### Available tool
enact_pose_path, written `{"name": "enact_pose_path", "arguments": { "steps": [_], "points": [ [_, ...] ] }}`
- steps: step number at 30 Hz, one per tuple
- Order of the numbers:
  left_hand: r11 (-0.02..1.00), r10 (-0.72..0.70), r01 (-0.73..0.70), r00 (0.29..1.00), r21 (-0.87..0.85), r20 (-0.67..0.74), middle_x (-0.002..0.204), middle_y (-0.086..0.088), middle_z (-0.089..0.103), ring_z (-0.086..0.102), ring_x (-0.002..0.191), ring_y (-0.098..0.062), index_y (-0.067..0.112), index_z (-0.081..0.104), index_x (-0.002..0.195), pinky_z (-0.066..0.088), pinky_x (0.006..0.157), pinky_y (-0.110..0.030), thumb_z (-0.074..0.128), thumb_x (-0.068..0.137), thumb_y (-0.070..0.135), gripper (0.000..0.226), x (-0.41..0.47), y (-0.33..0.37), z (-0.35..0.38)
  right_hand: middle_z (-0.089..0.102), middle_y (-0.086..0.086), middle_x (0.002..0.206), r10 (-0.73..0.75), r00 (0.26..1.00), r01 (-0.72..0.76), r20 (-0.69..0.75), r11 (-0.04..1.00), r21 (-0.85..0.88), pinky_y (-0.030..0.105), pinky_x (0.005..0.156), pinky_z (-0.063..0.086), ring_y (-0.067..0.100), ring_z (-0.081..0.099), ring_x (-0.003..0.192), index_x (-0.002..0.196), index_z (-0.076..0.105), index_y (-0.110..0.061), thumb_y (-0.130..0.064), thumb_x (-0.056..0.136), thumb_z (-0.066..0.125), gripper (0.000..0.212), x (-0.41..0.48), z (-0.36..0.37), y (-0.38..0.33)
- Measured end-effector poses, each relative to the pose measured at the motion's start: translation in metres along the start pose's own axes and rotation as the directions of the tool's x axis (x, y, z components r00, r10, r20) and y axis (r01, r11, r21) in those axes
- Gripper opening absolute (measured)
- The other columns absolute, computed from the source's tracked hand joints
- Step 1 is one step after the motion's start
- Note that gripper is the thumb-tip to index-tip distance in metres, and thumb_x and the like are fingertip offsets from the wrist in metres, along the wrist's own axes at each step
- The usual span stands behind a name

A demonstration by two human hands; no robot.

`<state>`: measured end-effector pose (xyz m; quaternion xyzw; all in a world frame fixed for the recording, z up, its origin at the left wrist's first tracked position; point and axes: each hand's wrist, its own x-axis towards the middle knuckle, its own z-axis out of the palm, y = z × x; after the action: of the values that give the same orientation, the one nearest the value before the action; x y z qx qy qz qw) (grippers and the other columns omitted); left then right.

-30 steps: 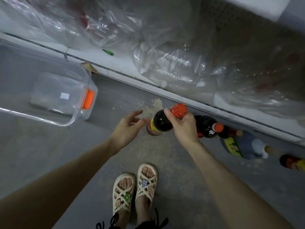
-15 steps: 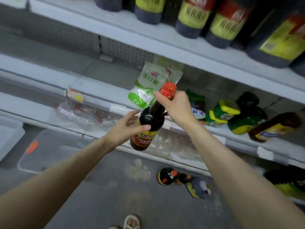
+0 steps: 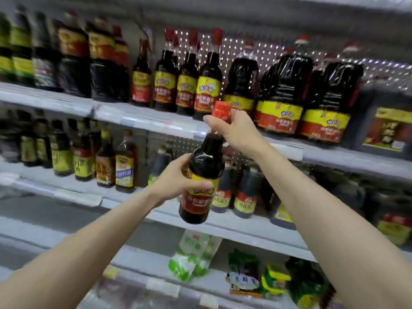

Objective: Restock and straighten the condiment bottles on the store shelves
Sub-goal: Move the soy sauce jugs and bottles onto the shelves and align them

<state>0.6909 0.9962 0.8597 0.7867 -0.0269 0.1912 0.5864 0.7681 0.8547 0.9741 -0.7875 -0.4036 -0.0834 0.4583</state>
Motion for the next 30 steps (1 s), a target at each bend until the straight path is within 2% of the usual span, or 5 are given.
{"name": "enact_pose_path", "arguments": {
  "steps": [3,8,18,25,30],
  "points": [
    [0.998,0.059,-0.058,0.998,0.035,-0.038,0.106,0.005,0.071,0.066,0.100,-0.008,0.023,0.062,0.112,0.051,0.086,-0.030,0.093,0.055,0.026,0.065,0.011,0.043,-0.013,0.063,0.012,0.072,-0.062,0.998,0.061,0.013,0.998,0.030,0.039,0.053,0.057,0.025,0.067,0.065,0.081,0.063,0.001,-0.045,0.089,0.064,0.047,0.016,-0.022,-0.034],
    [0.989,0.136,-0.127,0.982,0.076,-0.131,0.107,0.002,0.072,0.067,0.103,-0.015,0.022,0.064,0.113,0.053,0.093,-0.041,0.092,0.056,0.023,0.064,0.018,0.090,-0.031,0.056,-0.014,0.054,-0.227,0.973,0.229,-0.050,0.973,0.034,0.013,0.059,0.041,-0.004,0.052,0.048,0.064,0.059,-0.005,-0.045,0.090,0.062,0.048,0.031,-0.042,-0.077],
    [0.973,0.215,-0.190,0.953,0.132,-0.214,0.106,0.006,0.071,0.065,0.103,-0.012,0.022,0.066,0.110,0.052,0.094,-0.040,0.091,0.058,0.022,0.057,0.050,0.118,-0.087,0.068,-0.008,0.101,-0.277,0.960,0.274,0.044,0.960,0.048,0.030,0.087,0.050,0.009,0.064,0.097,0.097,0.064,-0.024,-0.046,0.089,0.062,0.023,0.076,-0.032,-0.098],
    [0.969,0.244,-0.234,0.955,0.081,-0.167,0.107,0.004,0.071,0.065,0.104,-0.016,0.022,0.066,0.112,0.053,0.091,-0.043,0.090,0.059,0.022,0.058,0.092,0.116,-0.166,0.064,-0.004,0.120,-0.199,0.980,0.197,0.017,0.976,0.095,0.040,0.095,0.052,0.013,0.059,0.113,0.128,0.057,-0.023,-0.049,0.085,0.065,0.051,0.127,0.019,-0.107],
    [0.963,0.268,-0.264,0.960,0.058,-0.085,0.107,0.005,0.071,0.066,0.103,-0.016,0.022,0.066,0.112,0.054,0.088,-0.040,0.090,0.060,0.023,0.057,0.128,0.109,-0.214,0.067,0.000,0.116,-0.167,0.982,0.178,-0.085,0.973,0.146,0.044,0.094,0.053,0.017,0.063,0.109,0.126,0.059,-0.024,-0.038,0.089,0.065,0.039,0.162,0.055,-0.119]
  ]
}}
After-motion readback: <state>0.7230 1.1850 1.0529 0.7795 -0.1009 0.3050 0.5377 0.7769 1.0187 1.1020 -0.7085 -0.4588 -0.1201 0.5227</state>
